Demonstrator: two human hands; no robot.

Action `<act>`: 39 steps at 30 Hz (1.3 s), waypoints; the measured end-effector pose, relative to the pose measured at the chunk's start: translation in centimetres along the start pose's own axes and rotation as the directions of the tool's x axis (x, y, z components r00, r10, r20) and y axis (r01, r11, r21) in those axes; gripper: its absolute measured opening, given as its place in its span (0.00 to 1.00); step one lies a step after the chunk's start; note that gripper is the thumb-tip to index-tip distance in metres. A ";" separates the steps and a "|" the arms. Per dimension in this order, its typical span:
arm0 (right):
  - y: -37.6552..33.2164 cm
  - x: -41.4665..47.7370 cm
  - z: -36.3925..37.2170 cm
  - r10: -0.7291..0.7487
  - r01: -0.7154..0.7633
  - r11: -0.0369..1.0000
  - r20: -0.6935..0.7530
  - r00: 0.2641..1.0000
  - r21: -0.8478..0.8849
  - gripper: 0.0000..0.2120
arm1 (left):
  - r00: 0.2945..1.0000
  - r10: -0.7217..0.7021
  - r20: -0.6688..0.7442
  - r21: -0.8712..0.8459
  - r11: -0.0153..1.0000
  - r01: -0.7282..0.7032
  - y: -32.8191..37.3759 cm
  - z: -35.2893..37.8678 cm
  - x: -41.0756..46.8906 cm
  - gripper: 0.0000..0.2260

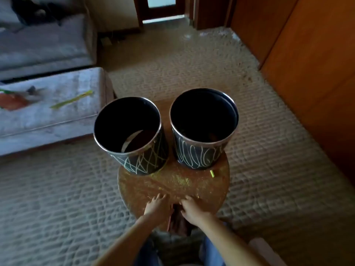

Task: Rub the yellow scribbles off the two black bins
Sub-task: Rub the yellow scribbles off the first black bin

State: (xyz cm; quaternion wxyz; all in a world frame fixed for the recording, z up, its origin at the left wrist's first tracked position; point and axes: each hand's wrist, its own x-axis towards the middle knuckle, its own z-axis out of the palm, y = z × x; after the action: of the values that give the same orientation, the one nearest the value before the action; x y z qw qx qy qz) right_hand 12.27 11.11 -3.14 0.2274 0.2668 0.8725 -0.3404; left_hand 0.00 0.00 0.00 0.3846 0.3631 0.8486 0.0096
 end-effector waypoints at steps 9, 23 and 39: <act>4.7 2.3 5.3 -0.004 -0.051 0.969 -0.220 0.975 -0.242 0.19 | 0.990 0.081 -0.120 0.110 0.992 -0.068 1.3 5.8 2.8 0.21; 1.4 -5.9 2.7 -0.167 0.136 0.986 -0.442 0.882 -0.101 0.25 | 0.926 0.255 -0.279 0.096 0.967 -0.238 1.1 4.4 -0.9 0.14; -1.9 -6.6 -5.1 -0.066 0.346 0.927 -0.845 0.531 0.145 0.01 | 0.645 0.054 -0.762 0.051 0.998 -0.024 3.9 -19.4 0.8 0.23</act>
State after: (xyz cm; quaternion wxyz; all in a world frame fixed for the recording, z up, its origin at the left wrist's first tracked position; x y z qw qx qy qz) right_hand 15.00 11.53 4.97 -0.2938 0.3194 0.8401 -0.3255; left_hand -10.70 8.46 14.31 -0.0150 0.3506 0.9236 0.1543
